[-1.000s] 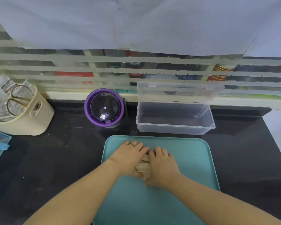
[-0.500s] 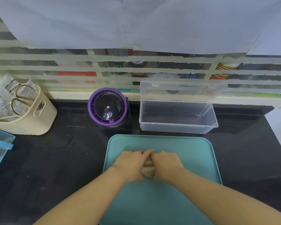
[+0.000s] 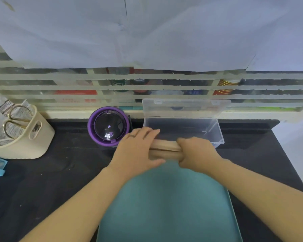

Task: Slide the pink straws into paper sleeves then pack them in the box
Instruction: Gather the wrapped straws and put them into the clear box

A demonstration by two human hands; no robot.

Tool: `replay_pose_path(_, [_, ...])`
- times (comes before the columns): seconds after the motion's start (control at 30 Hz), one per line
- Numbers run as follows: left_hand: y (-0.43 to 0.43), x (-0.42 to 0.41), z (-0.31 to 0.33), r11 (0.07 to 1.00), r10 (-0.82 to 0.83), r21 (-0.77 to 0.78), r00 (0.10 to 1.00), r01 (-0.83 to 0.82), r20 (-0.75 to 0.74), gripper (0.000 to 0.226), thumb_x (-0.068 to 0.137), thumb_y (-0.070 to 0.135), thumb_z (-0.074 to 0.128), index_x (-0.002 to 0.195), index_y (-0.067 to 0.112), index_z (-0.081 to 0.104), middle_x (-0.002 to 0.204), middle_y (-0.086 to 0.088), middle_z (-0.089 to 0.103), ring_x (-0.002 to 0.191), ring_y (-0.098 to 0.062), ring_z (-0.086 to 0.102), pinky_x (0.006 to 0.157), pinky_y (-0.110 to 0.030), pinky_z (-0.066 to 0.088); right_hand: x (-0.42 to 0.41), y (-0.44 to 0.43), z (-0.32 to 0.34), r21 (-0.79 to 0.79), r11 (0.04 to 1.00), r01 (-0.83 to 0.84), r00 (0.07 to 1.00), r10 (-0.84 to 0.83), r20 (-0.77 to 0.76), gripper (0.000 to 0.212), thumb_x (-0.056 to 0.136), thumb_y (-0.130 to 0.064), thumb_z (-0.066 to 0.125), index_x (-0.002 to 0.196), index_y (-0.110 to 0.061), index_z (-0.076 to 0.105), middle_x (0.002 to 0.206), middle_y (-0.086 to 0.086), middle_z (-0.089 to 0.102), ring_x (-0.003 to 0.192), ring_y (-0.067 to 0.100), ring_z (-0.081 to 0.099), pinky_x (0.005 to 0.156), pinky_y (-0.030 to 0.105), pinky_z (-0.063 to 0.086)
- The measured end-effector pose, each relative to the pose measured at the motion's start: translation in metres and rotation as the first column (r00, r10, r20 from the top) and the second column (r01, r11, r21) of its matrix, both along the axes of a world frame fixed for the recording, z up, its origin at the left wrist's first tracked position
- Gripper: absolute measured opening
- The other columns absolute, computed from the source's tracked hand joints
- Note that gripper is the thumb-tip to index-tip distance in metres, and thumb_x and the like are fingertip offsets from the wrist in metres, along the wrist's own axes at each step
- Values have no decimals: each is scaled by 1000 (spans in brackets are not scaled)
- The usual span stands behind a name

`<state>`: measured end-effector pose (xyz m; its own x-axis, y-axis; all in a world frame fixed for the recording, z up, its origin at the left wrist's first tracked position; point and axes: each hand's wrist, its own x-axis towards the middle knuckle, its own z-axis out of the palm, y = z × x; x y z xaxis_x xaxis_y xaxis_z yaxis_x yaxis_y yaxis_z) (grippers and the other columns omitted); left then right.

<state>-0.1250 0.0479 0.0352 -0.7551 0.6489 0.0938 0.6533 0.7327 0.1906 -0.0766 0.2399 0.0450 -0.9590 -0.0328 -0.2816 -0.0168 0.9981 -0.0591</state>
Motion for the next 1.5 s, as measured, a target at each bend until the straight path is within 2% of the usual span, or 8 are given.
replay_pose_path(0.17, [16, -24, 4, 884, 219, 291, 875, -366, 433, 50, 94, 43, 49, 137, 19, 45, 139, 0, 48, 126, -16, 46, 104, -32, 37, -34, 45, 23, 26, 995, 101, 993, -99, -68, 30, 79, -35, 64, 105, -24, 53, 89, -3, 60, 77, 17, 57, 76, 31, 52])
replay_pose_path(0.37, [30, -31, -18, 980, 192, -17, 909, -200, 371, 25, 94, 27, 52, 113, 19, 66, 133, 0, 52, 115, -22, 54, 93, -33, 45, -68, 58, 3, 5, 997, 81, 991, -81, 107, 35, 78, -32, 71, 109, -24, 56, 98, -1, 62, 85, 16, 56, 82, 29, 51])
replay_pose_path(0.63, [27, -37, -30, 981, 195, -63, 919, -184, 343, 19, 93, 19, 52, 100, 16, 70, 108, -2, 64, 96, -22, 61, 81, -38, 52, -102, 52, -37, 0, 1000, -13, 942, 13, 336, 39, 79, -28, 68, 115, -21, 56, 112, 3, 62, 98, 24, 58, 87, 32, 49])
replay_pose_path(0.77, [27, -40, -31, 977, 212, -40, 916, -211, 340, 18, 93, 19, 52, 99, 17, 69, 105, 0, 65, 92, -21, 63, 78, -36, 53, -109, 48, -45, -13, 1000, -14, 956, 17, 293, 34, 82, -29, 63, 114, -22, 54, 112, 4, 61, 94, 24, 56, 77, 29, 44])
replay_pose_path(1.07, [26, -39, -33, 972, 223, -13, 913, -233, 342, 20, 94, 23, 53, 107, 22, 68, 110, 4, 65, 94, -17, 62, 73, -25, 45, -90, 57, -40, -237, 966, 105, 979, -58, 196, 41, 90, -30, 58, 130, -26, 52, 130, 1, 57, 115, 22, 54, 103, 35, 44])
replay_pose_path(1.17, [26, -38, -32, 972, 224, -6, 912, -236, 345, 19, 94, 23, 53, 106, 22, 68, 109, 3, 65, 93, -17, 62, 75, -27, 48, -85, 47, -35, -261, 946, 192, 941, -103, 321, 33, 99, -25, 38, 119, -13, 61, 123, 9, 60, 109, 27, 56, 95, 35, 45])
replay_pose_path(1.33, [27, -38, -33, 973, 221, -10, 912, -233, 347, 19, 95, 24, 52, 106, 22, 67, 108, 3, 65, 92, -16, 62, 76, -29, 52, -82, 34, -46, -306, 940, 151, 916, -17, 401, 48, 100, -40, 27, 142, -19, 41, 149, 4, 38, 133, 25, 37, 113, 37, 26])
replay_pose_path(1.5, [26, -40, -33, 972, 219, -1, 913, -233, 345, 19, 95, 23, 52, 106, 22, 67, 107, 4, 65, 91, -15, 63, 77, -29, 53, -83, 32, -38, -404, 893, 199, 961, -96, 261, 36, 97, -30, 32, 110, -14, 61, 125, 6, 57, 109, 25, 50, 97, 37, 40])
